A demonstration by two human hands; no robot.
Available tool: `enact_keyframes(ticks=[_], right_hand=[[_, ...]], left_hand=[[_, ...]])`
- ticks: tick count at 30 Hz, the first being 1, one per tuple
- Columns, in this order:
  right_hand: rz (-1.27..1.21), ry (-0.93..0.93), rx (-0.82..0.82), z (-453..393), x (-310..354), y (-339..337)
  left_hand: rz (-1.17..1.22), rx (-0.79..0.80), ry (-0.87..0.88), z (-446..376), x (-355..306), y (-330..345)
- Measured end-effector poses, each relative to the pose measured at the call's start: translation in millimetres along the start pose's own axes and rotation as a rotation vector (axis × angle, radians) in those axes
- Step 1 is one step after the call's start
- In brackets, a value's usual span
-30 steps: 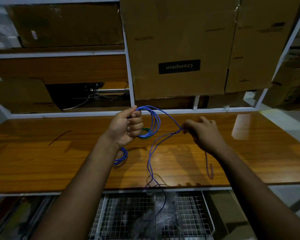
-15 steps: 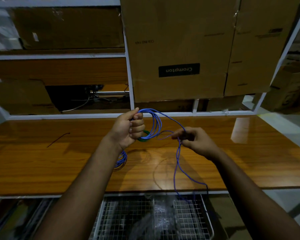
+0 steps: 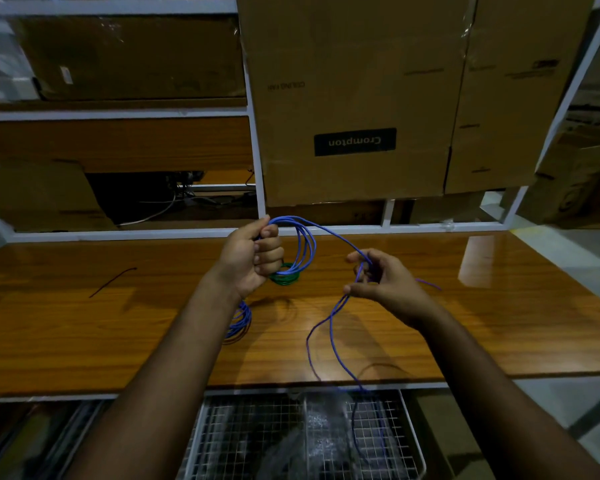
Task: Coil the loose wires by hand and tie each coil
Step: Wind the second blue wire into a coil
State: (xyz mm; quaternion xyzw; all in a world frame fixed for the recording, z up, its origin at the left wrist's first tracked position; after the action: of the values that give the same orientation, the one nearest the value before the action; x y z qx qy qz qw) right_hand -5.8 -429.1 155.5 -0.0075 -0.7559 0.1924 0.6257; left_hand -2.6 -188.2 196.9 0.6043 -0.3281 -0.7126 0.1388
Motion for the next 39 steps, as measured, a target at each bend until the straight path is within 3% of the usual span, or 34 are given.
enact_keyframes(ticks=[4, 8, 13, 18, 24, 29, 32, 36, 39], right_hand=[[0.642, -0.173, -0.113, 1, 12, 7], [0.836, -0.284, -0.146, 3, 17, 9], [1.007, -0.46, -0.461, 5, 13, 10], [0.939, -0.624, -0.517, 12, 10, 18], [0.788, -0.99, -0.532, 26, 1, 22], [0.669, -1.027, -0.65, 32, 7, 20], [0.351, -0.907, -0.617, 37, 5, 22], [0.013, -0.703, -0.854, 38, 3, 15], [-0.43, -0.376, -0.933, 32, 4, 7]], left_hand=[[0.005, -0.006, -0.002, -4, 4, 1], [0.002, -0.016, -0.001, -5, 7, 1], [-0.03, -0.025, 0.005, -5, 8, 2], [-0.023, -0.035, 0.004, -8, 12, 3], [0.003, -0.054, 0.013, -7, 12, -1], [0.025, -0.071, 0.036, -7, 10, -3], [0.023, -0.089, 0.045, -5, 9, -5], [0.019, -0.13, 0.07, -3, 10, -11], [0.022, -0.16, 0.083, -4, 11, -16]])
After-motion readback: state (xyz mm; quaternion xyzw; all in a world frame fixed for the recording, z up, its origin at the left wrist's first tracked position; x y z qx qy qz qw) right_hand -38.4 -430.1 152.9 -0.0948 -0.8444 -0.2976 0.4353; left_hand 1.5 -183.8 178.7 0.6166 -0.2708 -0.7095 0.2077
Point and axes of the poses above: each hand's wrist, its own z-axis away from the middle knuckle, its own y-axis out of the palm, x = y × z, the point moved 2 cm from there along -z, towards the middle knuckle
